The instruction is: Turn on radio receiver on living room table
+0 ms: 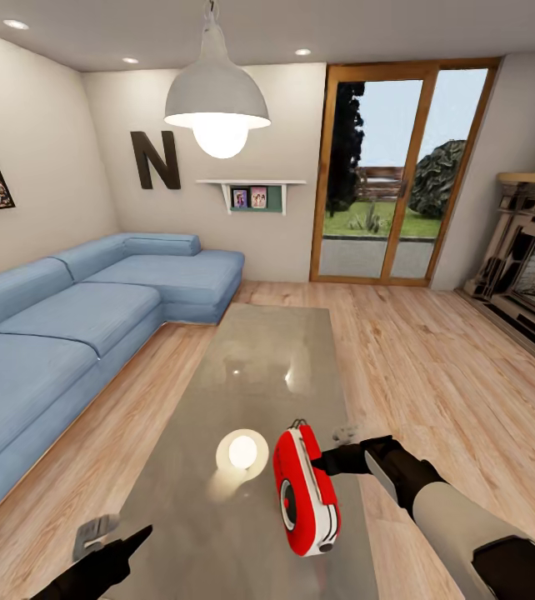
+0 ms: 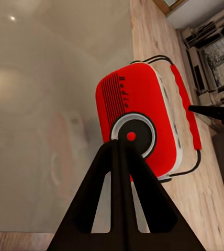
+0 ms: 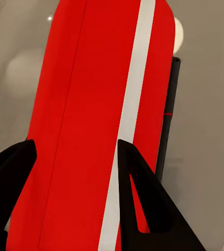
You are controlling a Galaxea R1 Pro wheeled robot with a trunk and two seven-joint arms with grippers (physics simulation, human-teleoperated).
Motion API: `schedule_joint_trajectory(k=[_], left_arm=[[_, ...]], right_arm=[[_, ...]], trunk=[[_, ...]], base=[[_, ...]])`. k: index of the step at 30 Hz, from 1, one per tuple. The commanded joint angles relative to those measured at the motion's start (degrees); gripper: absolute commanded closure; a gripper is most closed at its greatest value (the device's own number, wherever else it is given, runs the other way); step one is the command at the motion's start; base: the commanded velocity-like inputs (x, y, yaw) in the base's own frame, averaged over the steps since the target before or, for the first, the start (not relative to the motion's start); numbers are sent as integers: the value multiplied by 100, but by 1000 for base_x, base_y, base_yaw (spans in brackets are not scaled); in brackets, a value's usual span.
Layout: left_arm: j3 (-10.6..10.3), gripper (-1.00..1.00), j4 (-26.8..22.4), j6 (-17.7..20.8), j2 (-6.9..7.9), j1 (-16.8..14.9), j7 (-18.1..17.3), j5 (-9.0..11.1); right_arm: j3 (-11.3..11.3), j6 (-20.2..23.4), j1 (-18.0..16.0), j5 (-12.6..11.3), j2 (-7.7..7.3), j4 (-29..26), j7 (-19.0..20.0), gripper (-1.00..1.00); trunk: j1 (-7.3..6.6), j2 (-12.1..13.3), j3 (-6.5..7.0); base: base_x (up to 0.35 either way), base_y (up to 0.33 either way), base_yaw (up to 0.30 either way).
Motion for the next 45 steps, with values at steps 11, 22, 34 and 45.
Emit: schedule_joint_trajectory(k=[11,22,34,45], left_arm=[[-123,100,-5,1,5,-9,-28,2],[-339,100,26,47,-4,-358,112,-15],[-340,100,761,54,-7,-989,618,-23],[-583,100,777,62,-16,-1004,527,-8]], right_arm=[[-4,3,-1,-20,28,-3,0,100],[-7,3,-1,-20,49,-3,0,100],[-3,1,-1,4,52,-3,459,100],[0,-4,-1,-20,52,-3,737,100]], trunk=[[0,0,0],[0,0,0],[0,0,0],[0,0,0]], base=[[0,0,0],[0,0,0],[0,0,0],[0,0,0]])
